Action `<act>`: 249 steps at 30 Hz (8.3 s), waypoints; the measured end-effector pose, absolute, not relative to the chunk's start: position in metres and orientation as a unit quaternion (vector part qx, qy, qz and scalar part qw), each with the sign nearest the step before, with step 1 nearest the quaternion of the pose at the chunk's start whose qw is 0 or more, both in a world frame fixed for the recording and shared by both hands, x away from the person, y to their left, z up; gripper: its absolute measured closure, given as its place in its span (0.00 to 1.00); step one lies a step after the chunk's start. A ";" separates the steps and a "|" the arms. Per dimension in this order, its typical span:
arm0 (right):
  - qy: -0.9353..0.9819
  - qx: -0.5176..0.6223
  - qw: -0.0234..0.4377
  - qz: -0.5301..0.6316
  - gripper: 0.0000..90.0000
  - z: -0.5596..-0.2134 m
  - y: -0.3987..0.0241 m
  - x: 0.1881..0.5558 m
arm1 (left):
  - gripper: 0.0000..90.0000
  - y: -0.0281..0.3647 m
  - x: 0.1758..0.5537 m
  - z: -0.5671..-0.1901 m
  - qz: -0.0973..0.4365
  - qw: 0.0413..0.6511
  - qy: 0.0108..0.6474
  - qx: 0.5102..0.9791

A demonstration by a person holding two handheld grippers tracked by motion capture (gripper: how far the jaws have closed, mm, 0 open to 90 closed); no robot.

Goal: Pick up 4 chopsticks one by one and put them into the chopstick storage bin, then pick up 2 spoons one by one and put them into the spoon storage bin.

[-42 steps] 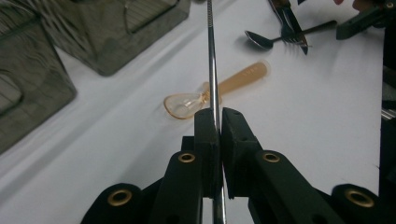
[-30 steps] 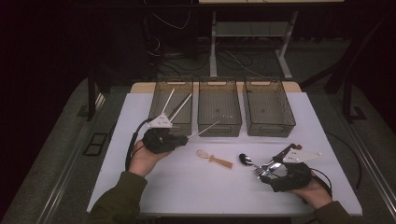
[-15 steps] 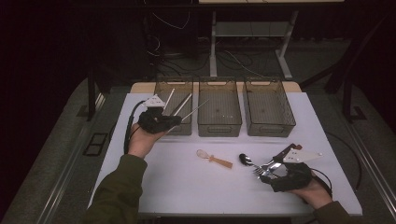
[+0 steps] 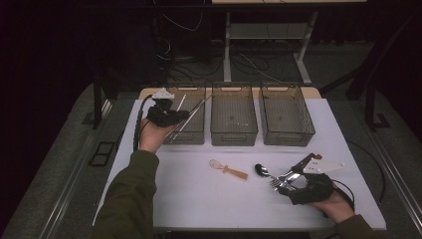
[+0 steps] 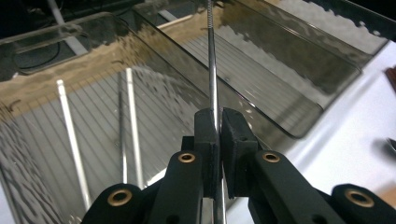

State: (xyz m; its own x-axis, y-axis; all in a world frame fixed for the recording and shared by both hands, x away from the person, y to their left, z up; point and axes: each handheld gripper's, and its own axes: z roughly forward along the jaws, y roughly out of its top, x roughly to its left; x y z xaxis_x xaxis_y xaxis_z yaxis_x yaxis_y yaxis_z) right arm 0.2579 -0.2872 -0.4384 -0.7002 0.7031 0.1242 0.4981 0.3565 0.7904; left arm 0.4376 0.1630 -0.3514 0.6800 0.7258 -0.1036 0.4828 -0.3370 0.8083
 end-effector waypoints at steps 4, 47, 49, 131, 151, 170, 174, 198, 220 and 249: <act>0.814 0.368 0.119 0.432 0.10 -0.438 -0.288 0.257 | 0.94 0.164 0.451 -0.350 0.145 0.436 0.388 0.799; 0.810 0.372 0.115 0.438 0.10 -0.438 -0.289 0.257 | 0.75 0.160 0.495 -0.384 0.180 0.369 0.451 0.792; 0.810 0.371 0.115 0.438 0.10 -0.438 -0.289 0.257 | 0.72 0.160 0.493 -0.383 0.177 0.377 0.450 0.790; 0.810 0.367 0.114 0.443 0.10 -0.438 -0.289 0.260 | 0.00 0.161 0.277 -0.439 0.095 0.479 0.273 0.829; 0.821 0.350 0.081 0.444 0.10 -0.421 -0.274 0.276 | 0.00 0.160 0.277 -0.437 0.094 0.471 0.285 0.830; 0.827 0.350 0.085 0.431 0.17 -0.414 -0.258 0.297 | 0.00 0.158 0.277 -0.437 0.089 0.467 0.284 0.833; 0.831 0.350 0.078 0.425 0.21 -0.416 -0.253 0.303 | 0.00 0.158 0.276 -0.437 0.088 0.468 0.283 0.833; 0.866 0.334 0.034 0.370 0.54 -0.441 -0.239 0.331 | 0.00 0.156 0.276 -0.438 0.084 0.468 0.274 0.836; 0.891 0.299 0.068 0.334 0.62 -0.445 -0.231 0.325 | 0.00 0.155 0.276 -0.438 0.084 0.466 0.272 0.838; 0.910 0.234 0.094 0.330 0.91 -0.438 -0.233 0.316 | 0.00 0.155 0.276 -0.437 0.086 0.466 0.271 0.838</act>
State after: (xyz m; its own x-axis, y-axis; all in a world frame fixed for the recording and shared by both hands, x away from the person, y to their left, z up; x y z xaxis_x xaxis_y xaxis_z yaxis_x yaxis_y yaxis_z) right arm 0.3161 -0.2332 -0.4383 -0.8729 0.4877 -0.0162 0.3636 0.6722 0.6449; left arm 0.2756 0.1553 -0.4373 0.8380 0.5346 -0.1090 0.3742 -0.4177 0.8280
